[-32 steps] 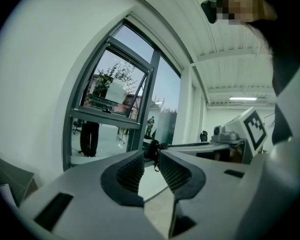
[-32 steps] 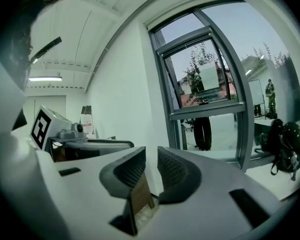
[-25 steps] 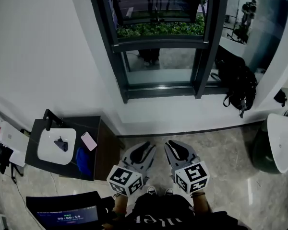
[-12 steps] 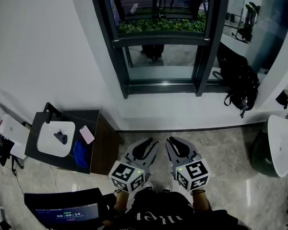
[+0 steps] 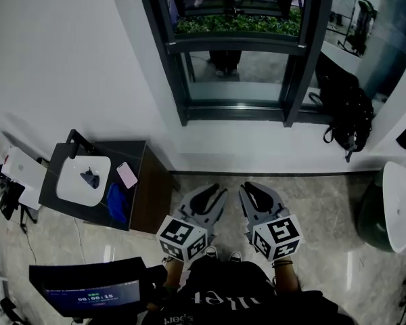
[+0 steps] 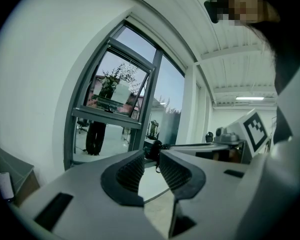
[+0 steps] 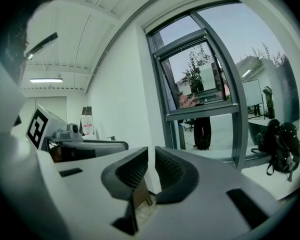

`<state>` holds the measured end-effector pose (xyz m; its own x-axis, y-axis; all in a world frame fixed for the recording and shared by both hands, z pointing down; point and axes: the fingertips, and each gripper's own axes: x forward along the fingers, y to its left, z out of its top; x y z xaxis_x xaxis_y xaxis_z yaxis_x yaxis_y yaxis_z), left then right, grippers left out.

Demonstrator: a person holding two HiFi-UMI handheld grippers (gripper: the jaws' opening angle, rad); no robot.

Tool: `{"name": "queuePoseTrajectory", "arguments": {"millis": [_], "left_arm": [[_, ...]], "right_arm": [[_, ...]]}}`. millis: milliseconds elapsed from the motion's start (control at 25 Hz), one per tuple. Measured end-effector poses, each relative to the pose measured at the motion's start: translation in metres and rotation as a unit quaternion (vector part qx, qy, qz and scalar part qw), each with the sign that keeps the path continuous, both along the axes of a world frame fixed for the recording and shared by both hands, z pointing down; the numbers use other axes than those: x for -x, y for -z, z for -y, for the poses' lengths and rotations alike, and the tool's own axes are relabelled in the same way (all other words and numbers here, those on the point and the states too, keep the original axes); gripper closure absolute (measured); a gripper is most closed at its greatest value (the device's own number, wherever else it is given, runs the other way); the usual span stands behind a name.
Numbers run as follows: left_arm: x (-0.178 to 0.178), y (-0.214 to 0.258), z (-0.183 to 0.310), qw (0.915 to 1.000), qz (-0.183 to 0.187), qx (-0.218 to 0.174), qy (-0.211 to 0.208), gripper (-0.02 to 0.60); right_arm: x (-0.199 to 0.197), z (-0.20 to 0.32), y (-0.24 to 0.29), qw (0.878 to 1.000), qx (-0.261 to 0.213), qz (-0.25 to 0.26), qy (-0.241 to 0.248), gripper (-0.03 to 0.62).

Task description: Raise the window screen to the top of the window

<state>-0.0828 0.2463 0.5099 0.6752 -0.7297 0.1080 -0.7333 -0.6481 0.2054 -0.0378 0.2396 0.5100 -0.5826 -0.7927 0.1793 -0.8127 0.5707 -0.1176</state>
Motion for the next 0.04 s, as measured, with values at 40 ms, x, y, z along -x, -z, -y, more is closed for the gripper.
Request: {"name": "queuePoseTrajectory", "arguments": {"millis": [40], "left_arm": [[-0.0001, -0.001, 0.0009, 1.0, 0.001, 0.001, 0.0, 0.486]], "right_arm": [[-0.0006, 0.0012, 0.0, 1.0, 0.001, 0.002, -0.001, 0.545]]}}
